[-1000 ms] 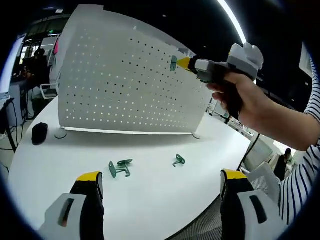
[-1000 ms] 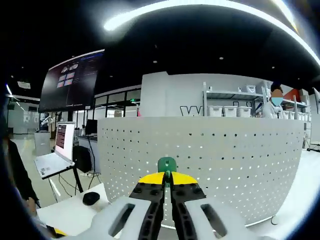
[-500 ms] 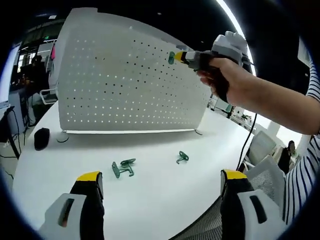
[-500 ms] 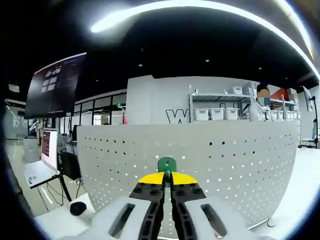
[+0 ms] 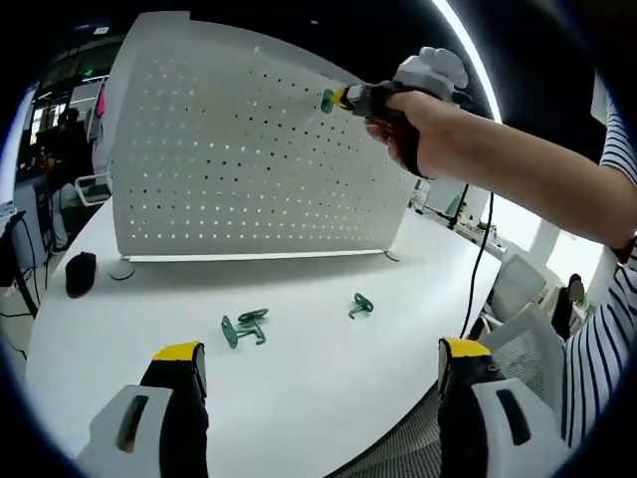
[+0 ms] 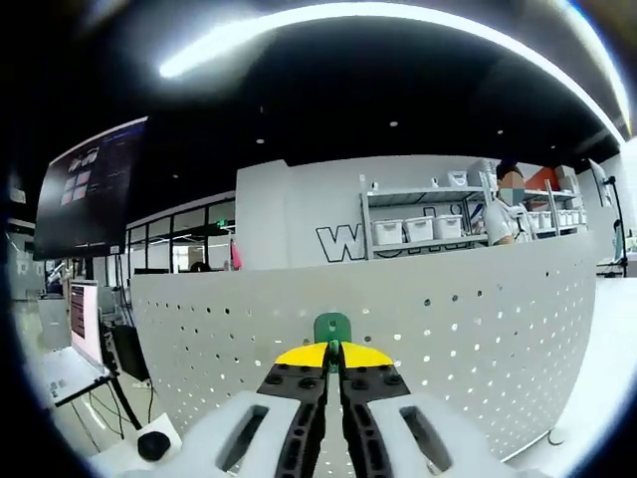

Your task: Insert the hook assembly into the mounting plate slot until the hook locks in place.

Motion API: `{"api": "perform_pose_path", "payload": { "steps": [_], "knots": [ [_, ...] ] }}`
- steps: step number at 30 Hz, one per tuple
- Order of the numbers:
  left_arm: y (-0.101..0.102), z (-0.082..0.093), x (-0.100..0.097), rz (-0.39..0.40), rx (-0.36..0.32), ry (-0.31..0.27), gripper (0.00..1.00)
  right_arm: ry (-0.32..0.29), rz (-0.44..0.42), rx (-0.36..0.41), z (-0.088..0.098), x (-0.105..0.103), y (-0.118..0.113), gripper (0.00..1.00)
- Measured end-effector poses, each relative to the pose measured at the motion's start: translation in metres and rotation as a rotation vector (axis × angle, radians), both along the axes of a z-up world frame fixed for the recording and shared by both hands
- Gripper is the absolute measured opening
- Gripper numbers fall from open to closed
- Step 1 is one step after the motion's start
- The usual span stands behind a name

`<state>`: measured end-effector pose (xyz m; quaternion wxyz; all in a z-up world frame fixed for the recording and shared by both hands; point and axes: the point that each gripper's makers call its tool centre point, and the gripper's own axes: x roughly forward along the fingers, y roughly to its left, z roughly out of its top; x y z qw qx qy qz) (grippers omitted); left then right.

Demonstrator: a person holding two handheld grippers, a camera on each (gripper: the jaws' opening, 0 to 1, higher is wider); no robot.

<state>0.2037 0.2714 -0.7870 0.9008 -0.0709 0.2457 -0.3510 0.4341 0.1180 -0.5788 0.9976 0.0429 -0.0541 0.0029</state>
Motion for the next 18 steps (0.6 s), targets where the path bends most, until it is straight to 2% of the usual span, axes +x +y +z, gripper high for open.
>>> {"api": "perform_pose_path", "payload": {
  "steps": [4, 7, 12, 14, 16, 18],
  "knots": [
    [-0.001, 0.000, 0.000, -0.003, -0.003, 0.001, 0.99, -0.009, -0.010, -0.032, 0.002, 0.008, 0.002, 0.00],
    [-0.001, 0.000, 0.000, -0.003, -0.005, 0.001, 0.98, -0.028, -0.018, -0.001, 0.006, 0.009, 0.001, 0.00],
    [-0.001, -0.001, -0.001, -0.007, -0.027, 0.021, 0.96, -0.028, -0.035, -0.016, 0.004, 0.014, 0.003, 0.00],
    [-0.002, -0.001, -0.002, -0.012, -0.030, 0.022, 0.96, -0.039, -0.032, -0.033, 0.006, 0.015, 0.003, 0.00],
    [-0.003, -0.001, -0.002, -0.015, -0.026, 0.020, 0.96, -0.072, -0.045, -0.098, 0.013, 0.014, 0.003, 0.00],
    [-0.003, 0.000, -0.002, -0.015, -0.025, 0.017, 0.96, -0.065, -0.042, -0.083, 0.012, 0.014, 0.004, 0.00]
  ]
}}
